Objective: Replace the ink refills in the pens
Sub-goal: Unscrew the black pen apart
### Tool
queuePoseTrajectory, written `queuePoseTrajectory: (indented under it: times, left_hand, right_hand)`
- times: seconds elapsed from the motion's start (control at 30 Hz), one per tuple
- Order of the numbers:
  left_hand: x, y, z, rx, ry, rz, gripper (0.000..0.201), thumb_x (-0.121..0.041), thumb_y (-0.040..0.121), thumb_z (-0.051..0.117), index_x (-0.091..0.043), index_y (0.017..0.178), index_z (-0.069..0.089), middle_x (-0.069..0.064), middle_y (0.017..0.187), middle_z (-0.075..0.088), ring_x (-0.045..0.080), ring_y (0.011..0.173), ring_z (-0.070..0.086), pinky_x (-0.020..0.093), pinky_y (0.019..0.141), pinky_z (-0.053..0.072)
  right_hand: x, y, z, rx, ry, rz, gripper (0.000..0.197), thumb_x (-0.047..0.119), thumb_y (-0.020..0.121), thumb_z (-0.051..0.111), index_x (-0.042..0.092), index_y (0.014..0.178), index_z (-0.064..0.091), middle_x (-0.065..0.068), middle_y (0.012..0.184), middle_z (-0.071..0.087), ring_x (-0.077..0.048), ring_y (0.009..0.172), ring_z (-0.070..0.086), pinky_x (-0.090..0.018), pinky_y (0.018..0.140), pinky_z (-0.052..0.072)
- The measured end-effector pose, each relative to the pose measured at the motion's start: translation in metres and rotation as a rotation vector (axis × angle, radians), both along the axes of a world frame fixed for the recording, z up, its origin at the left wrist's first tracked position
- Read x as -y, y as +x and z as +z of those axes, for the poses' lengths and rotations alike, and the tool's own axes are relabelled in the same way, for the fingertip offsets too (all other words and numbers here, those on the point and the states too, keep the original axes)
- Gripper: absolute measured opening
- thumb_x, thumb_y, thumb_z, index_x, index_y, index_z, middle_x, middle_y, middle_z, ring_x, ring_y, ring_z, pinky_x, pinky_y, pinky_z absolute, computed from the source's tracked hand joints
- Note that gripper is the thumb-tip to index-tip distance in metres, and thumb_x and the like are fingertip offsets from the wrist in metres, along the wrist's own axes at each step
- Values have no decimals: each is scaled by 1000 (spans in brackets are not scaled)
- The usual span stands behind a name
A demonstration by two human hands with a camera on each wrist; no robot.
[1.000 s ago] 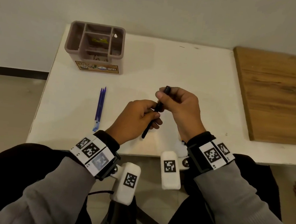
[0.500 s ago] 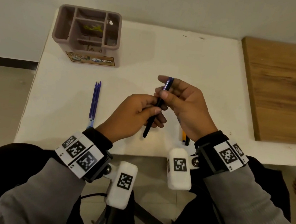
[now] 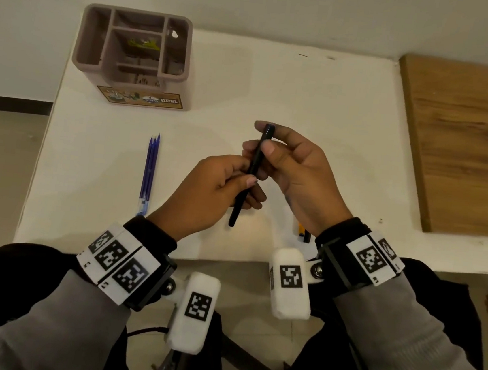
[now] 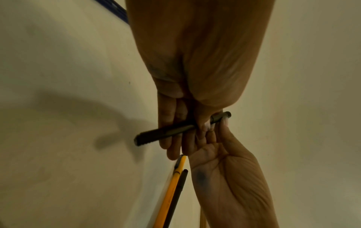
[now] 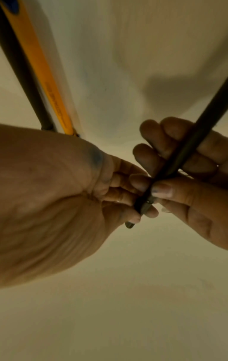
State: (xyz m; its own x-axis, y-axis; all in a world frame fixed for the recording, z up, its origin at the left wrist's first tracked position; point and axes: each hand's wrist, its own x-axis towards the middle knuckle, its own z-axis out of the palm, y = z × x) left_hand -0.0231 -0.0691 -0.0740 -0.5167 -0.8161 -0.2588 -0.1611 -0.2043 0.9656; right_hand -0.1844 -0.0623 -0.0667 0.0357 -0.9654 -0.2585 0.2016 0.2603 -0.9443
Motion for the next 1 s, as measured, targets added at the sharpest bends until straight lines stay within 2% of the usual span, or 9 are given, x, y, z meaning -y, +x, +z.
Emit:
queuePoseTrajectory:
  times: [0.1,0.2,0.37,0.57,0.73,0.8,0.87,0.93,1.0]
  left_hand:
    - [-2,-1,1,41,-31,-26,19,-2,98,44,-4,104,62,13,85,72,19,75,72,20,69,56]
    - [-2,-1,2,32,-23,-43,18,-2,98,44,-6,100,61,12,83,72,21,75,72,24,70,58]
    - [1,3,7,-26,28,-55,21,-1,98,41,-9,97,60,10,80,71,23,75,73,27,71,59]
    - [4,5,15,-27,25,-93,22,-2,99,41,-10,95,61,10,80,71,25,77,73,33,75,60]
    - [-2,10,13,52,35,-183,19,0,97,45,-5,94,63,16,83,72,30,78,72,30,73,59]
    - [-2,11,14,-3,35,-106,18,0,96,46,-6,95,64,15,83,72,32,79,72,34,76,60]
    - [4,12,15,-47,38,-47,18,-1,96,46,-7,97,64,15,84,72,32,79,72,36,77,60]
    - [10,13,14,-35,35,-19,18,-2,96,47,-8,98,64,13,83,73,29,77,72,33,74,60]
    - [11,14,10,4,33,-4,17,-3,95,50,-8,98,65,12,81,73,27,75,73,30,71,60]
  right_hand:
    - [-1,0,-1,-130,-20,-59,19,8,86,70,13,104,69,-7,88,70,-15,84,68,-30,84,54]
    - [-2,-1,-2,-57,-28,-38,22,2,91,62,11,111,68,-5,91,73,-19,91,70,-31,89,54]
    - [0,3,2,163,-59,26,34,-4,99,43,11,126,56,-6,96,74,-19,92,71,-26,81,54]
    - [-3,10,5,294,-83,-31,30,-5,99,41,11,120,56,-2,85,68,-15,81,67,-22,67,52]
    - [12,-22,11,683,-161,-409,27,2,90,49,11,115,53,-4,86,65,-15,79,64,-28,80,55]
    - [14,-45,17,448,-111,-435,23,1,95,49,12,114,55,-3,89,68,-17,85,67,-30,86,55]
    - [6,-50,15,-70,-42,-313,22,0,93,58,11,111,62,-7,90,70,-22,86,71,-32,85,56]
    - [0,-43,6,-509,12,-132,26,7,81,77,10,105,69,-10,81,72,-20,76,72,-32,78,57]
    - [-1,-38,-3,-754,106,20,32,23,69,88,16,96,72,-3,69,72,-12,67,71,-32,74,55]
